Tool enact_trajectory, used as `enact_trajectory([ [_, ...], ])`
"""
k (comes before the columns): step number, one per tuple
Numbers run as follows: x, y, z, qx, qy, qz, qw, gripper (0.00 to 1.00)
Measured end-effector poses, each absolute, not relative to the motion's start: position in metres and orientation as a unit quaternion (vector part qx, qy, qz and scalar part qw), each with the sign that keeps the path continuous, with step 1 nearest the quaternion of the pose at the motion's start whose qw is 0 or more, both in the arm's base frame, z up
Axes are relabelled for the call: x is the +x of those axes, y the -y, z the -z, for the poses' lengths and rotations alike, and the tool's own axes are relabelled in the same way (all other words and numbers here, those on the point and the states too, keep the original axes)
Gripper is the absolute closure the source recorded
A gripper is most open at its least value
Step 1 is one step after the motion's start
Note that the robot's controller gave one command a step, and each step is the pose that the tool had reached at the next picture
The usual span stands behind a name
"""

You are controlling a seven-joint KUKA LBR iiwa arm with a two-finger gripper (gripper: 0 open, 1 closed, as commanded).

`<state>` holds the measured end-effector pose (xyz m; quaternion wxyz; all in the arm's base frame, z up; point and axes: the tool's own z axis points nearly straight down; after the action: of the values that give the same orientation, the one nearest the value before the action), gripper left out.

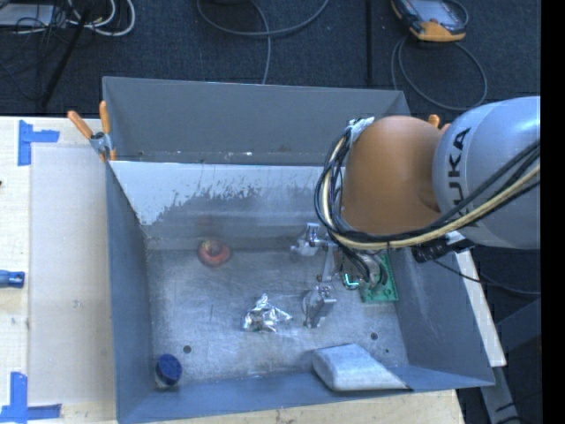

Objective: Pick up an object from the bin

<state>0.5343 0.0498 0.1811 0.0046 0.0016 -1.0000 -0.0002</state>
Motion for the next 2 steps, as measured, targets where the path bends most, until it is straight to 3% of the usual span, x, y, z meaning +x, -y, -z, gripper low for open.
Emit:
enact_trajectory([
  [1,0.5344,-0.0792,-0.0698,0.099,0.995,0.000,-0.001,0.00],
  [2,0.5366,-0.0790,-0.0745,0.098,0.995,0.000,-0.004,1.00],
])
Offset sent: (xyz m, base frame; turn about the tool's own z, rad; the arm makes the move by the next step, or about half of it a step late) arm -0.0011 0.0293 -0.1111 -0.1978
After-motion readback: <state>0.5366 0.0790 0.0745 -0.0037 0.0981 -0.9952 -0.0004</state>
